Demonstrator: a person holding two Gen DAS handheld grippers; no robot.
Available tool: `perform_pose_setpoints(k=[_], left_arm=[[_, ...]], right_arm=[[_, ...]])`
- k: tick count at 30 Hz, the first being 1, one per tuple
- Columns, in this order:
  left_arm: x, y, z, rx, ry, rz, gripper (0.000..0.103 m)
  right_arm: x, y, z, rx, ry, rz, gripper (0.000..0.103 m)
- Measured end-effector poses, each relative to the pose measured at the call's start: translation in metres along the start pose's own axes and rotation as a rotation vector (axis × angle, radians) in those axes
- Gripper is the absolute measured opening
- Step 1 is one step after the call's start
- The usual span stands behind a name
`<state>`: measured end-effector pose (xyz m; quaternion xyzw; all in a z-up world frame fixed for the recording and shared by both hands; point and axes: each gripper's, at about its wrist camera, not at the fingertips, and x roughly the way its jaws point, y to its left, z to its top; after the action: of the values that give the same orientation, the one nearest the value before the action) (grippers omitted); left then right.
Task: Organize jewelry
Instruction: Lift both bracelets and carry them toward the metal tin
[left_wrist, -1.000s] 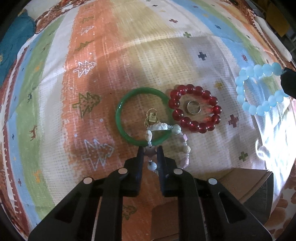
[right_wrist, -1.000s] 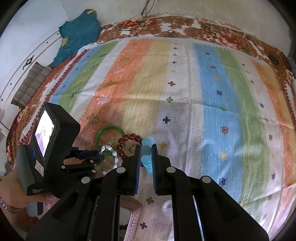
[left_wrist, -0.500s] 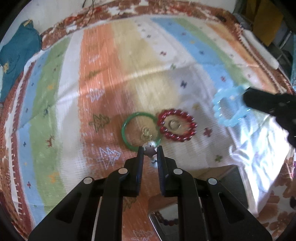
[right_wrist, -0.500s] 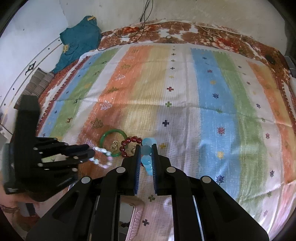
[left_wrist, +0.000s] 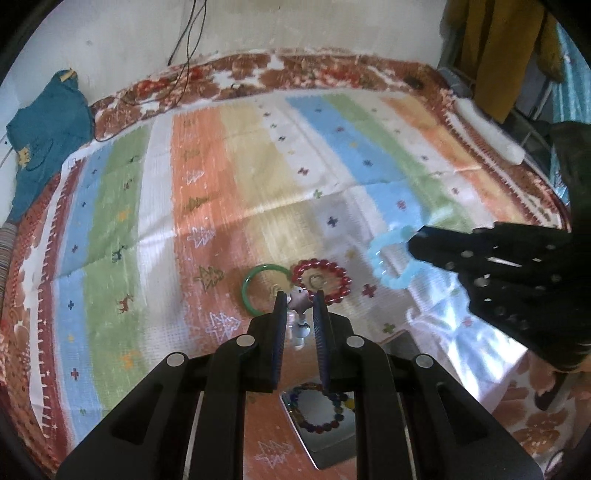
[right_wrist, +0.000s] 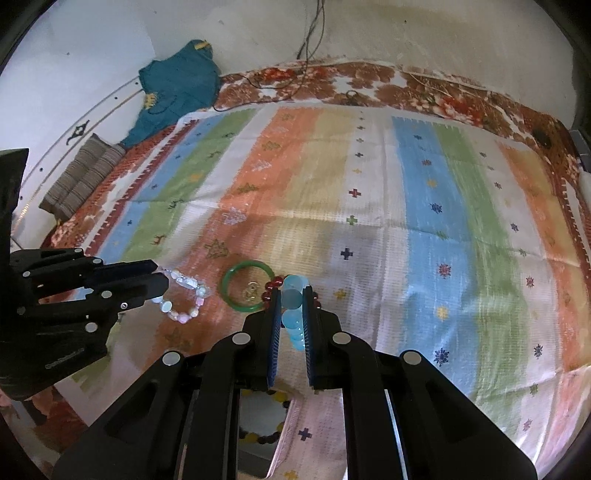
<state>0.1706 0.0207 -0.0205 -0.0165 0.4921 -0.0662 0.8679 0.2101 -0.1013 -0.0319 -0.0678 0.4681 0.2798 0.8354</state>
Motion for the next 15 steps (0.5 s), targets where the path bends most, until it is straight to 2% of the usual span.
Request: perform_pose_setpoints(k=[15], left_arm=[[-0.052,-0.026,-0.034,0.018,-0.109,-0.056,0.014]], right_arm=[[-0.041,0.021,-0.027,-0.034,-0.058,0.067,0.012]])
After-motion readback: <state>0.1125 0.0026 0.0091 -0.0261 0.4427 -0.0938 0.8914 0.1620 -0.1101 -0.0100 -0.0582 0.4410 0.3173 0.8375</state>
